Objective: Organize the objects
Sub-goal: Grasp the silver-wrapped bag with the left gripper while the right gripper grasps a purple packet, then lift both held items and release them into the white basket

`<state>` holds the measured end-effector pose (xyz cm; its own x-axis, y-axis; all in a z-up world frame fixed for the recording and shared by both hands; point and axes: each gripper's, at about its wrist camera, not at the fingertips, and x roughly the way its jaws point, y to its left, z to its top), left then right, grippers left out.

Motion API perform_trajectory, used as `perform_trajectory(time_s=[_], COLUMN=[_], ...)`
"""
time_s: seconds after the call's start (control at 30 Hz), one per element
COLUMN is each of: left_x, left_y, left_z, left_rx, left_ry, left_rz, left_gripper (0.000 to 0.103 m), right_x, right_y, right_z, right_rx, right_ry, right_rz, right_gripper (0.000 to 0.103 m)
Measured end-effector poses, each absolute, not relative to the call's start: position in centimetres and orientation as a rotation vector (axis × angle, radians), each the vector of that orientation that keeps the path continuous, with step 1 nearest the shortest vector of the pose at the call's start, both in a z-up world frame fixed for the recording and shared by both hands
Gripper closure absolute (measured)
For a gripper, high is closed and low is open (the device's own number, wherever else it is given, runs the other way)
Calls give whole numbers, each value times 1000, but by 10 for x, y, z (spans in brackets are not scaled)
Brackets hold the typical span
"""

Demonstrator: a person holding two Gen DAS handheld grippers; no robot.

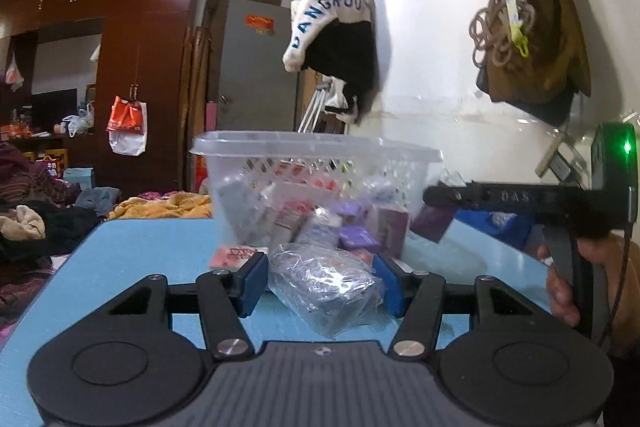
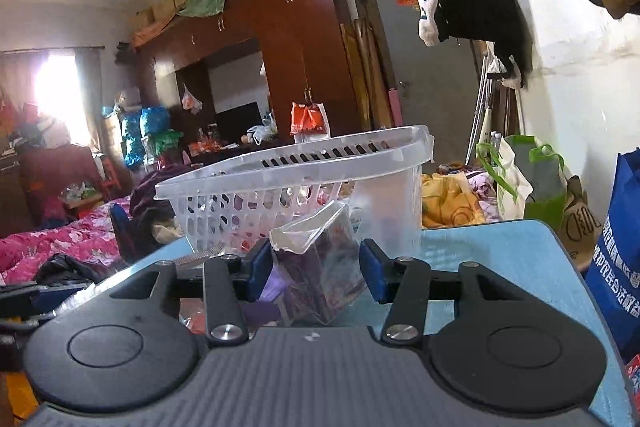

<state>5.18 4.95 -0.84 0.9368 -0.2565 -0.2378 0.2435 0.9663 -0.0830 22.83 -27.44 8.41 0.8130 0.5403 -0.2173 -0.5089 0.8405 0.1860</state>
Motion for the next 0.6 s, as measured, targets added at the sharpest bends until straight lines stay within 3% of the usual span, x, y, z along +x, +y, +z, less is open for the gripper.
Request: perform_trajectory(time_s=[0.6], left_x=[59], left_y=[61], left_z=[7], left_rx=[-105], left_ry=[186], left_rz=[-272], left_gripper=[42], right_x=[211], right_y=[-280], right_z=[93], right_rx=[145], right_ry=[139], right_rz=[594], right_gripper=[51])
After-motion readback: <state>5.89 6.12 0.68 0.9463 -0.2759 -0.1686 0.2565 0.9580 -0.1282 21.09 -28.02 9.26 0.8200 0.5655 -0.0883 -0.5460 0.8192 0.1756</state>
